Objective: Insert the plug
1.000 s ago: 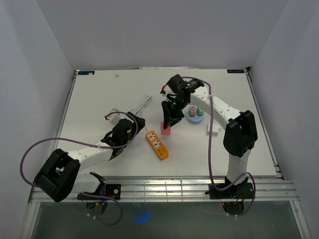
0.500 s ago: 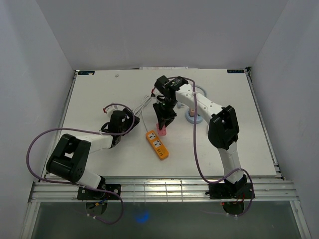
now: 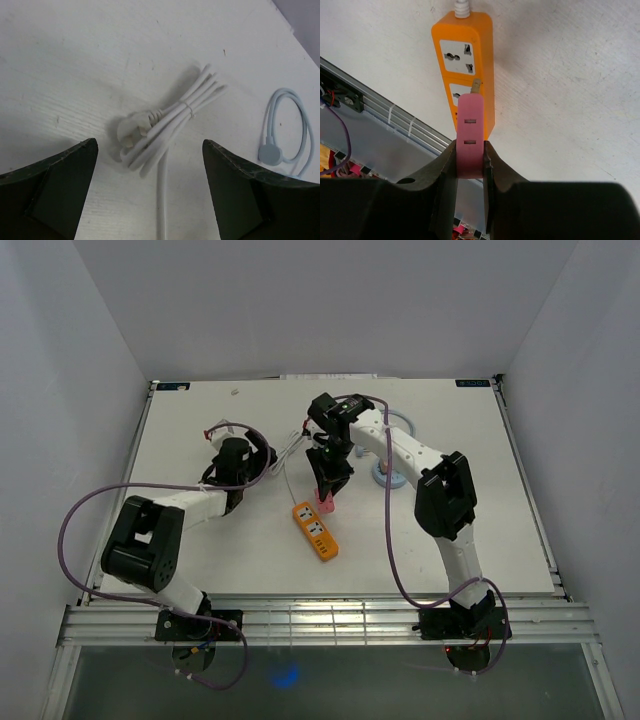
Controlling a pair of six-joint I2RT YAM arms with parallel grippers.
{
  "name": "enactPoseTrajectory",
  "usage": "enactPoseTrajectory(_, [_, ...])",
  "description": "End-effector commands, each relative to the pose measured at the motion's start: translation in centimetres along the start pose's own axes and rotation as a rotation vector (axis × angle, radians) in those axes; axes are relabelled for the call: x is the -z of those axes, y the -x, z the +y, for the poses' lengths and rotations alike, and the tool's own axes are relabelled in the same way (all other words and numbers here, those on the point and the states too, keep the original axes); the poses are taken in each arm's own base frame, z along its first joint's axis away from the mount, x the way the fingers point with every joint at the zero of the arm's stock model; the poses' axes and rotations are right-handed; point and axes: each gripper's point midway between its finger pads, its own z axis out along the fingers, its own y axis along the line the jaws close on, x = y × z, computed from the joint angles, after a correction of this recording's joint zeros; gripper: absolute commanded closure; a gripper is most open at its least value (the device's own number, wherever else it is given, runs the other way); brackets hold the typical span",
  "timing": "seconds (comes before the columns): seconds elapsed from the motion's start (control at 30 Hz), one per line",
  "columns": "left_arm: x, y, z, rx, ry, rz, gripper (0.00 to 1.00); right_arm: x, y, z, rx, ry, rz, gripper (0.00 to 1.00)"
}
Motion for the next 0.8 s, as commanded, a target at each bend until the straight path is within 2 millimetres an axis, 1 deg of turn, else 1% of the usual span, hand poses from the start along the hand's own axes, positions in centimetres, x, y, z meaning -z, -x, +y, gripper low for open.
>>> enactPoseTrajectory(0.0, [-1.3,2.6,0.3,-0.01,-0.014,-0.028,0.04,0.5,1.0,0.5,0.0,0.002,-0.018,0.92])
enactPoseTrajectory(0.07, [-2.4,2.7,0.5,-0.027,-0.018,-0.023,0.04,0.5,1.0,0.8,0.002,0.008,-0.017,0.92])
enactPoseTrajectory(0.1, [-2.9,2.6,0.4,-0.032,-0.027,-0.015,0.04,0.4,1.0,0.8,0.0,0.011,-0.016,0.92])
enactPoseTrajectory(0.13, [-3.8,2.3,0.3,-0.039,-0.026,-0.004,0.04,0.4,1.1,0.9,0.006,0.016,-0.017,0.92])
enactPoseTrajectory(0.2, [-4.8,2.0,0.3,-0.052,-0.025,0.008,0.05,0.3,1.0,1.0,0.007,0.019,-0.014,0.92])
enactPoseTrajectory(0.23, [-5.3,2.3,-0.4,-0.052,-0.042,0.011,0.05,0.4,0.9,1.1,0.011,0.02,-0.013,0.92])
enactPoseTrajectory(0.27, [-6.2,1.2,-0.1,-0.062,-0.043,0.043,0.05,0.4,0.9,1.1,0.012,0.021,-0.014,0.92])
enactPoseTrajectory(0.33, [-6.6,0.2,-1.0,-0.079,-0.096,0.097,0.1,0.4,0.7,1.2,0.015,0.024,-0.014,0.92])
enactPoseTrajectory(0.4, [-6.6,-0.3,-1.6,-0.066,-0.121,0.11,0.12,0.4,0.6,1.2,0.018,0.019,-0.013,0.92])
enactPoseTrajectory(0.43, [-6.2,-1.0,-2.4,-0.071,-0.165,0.132,0.12,0.4,0.5,1.0,0.017,0.013,-0.013,0.92])
enactPoseTrajectory(0.47, [-5.9,-1.6,-2.4,-0.076,-0.18,0.142,0.13,0.4,0.5,1.0,0.018,0.01,-0.011,0.92])
enactPoseTrajectory(0.5, [-5.7,-1.5,-3.2,-0.078,-0.217,0.132,0.14,0.4,0.4,0.9,0.015,0.006,-0.009,0.92])
enactPoseTrajectory(0.53, [-5.5,-2.1,-3.5,-0.077,-0.238,0.145,0.16,0.5,0.3,0.9,0.012,0.002,-0.007,0.92])
enactPoseTrajectory(0.57, [-5.1,-2.9,-4.2,-0.08,-0.268,0.166,0.18,0.5,0.3,0.8,0.01,0.0,-0.006,0.92])
enactPoseTrajectory(0.67, [-4.4,-4.7,-5.7,-0.083,-0.316,0.191,0.22,0.7,-0.3,0.9,0.005,-0.009,0.004,0.92])
enactPoseTrajectory(0.7, [-4.1,-5.3,-6.2,-0.091,-0.329,0.197,0.23,0.8,-0.5,0.8,0.003,-0.012,0.007,0.92])
enactPoseTrajectory(0.73, [-3.6,-6.4,-7.3,-0.106,-0.352,0.21,0.23,1.0,-1.0,0.7,0.005,-0.018,0.009,0.92])
enactPoseTrajectory(0.77, [-3.3,-6.9,-7.9,-0.121,-0.358,0.209,0.23,1.1,-1.2,0.5,0.001,-0.025,0.009,0.92])
